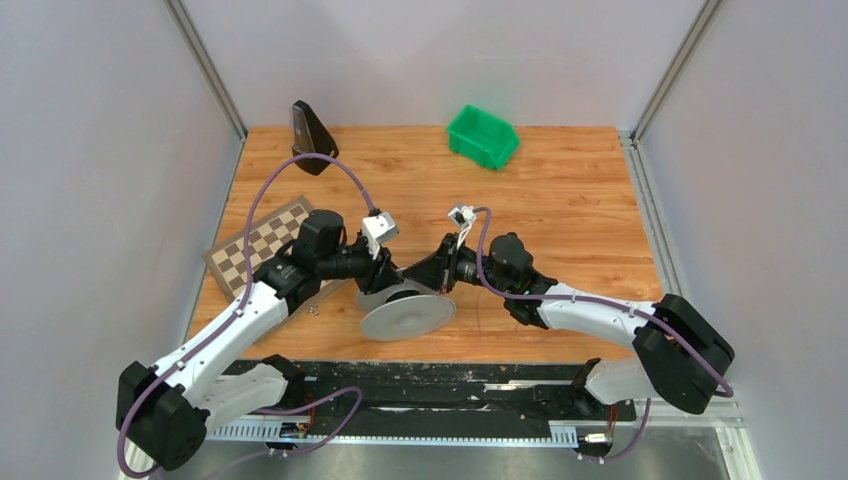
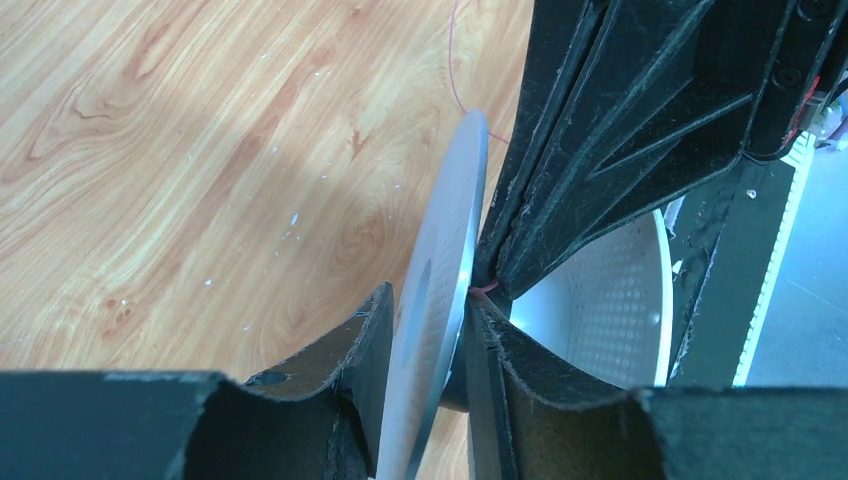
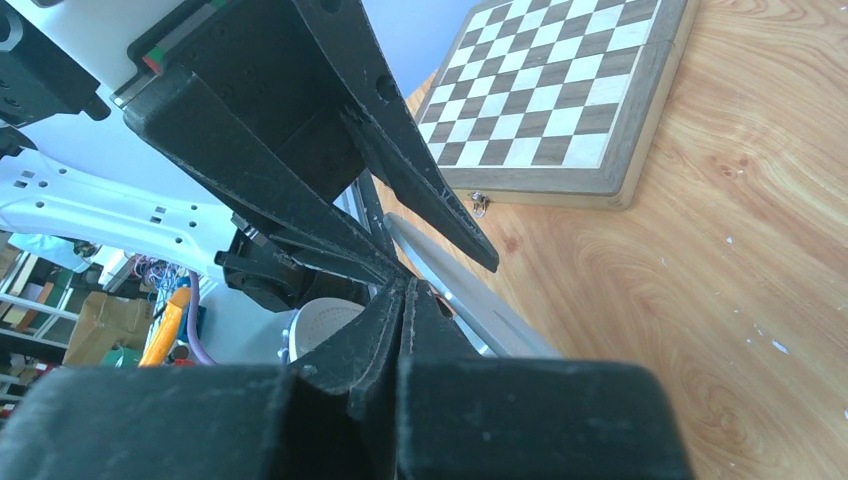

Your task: Wrap the cables

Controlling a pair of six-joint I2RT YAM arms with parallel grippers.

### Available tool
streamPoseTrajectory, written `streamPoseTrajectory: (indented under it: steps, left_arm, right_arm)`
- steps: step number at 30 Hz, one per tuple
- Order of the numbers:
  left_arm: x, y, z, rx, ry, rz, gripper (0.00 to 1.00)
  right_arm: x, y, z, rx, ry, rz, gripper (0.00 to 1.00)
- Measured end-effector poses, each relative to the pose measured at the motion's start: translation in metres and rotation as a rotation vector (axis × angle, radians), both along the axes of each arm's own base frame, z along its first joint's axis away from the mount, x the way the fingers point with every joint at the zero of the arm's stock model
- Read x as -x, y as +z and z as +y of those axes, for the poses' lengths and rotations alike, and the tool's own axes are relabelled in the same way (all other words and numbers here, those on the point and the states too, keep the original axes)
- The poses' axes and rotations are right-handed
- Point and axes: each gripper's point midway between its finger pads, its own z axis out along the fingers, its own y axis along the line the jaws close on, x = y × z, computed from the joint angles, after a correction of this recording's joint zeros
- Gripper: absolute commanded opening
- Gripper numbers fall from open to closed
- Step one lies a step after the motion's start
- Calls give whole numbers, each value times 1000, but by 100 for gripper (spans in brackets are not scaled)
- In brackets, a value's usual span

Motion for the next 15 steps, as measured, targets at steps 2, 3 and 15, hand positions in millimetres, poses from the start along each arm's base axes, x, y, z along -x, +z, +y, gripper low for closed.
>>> streamPoseTrajectory:
  steps: [2, 3, 15]
  left_arm:
    - [0, 0, 0, 1, -1, 0, 40]
    - [0, 0, 0, 0, -1, 0, 40]
    - [2, -1, -2, 9, -11, 20, 43]
  right_arm:
    - [0, 0, -2, 0, -8, -1, 0]
    - [0, 0, -2, -1, -10, -2, 0]
    - [-2, 5, -3, -20, -27, 6, 0]
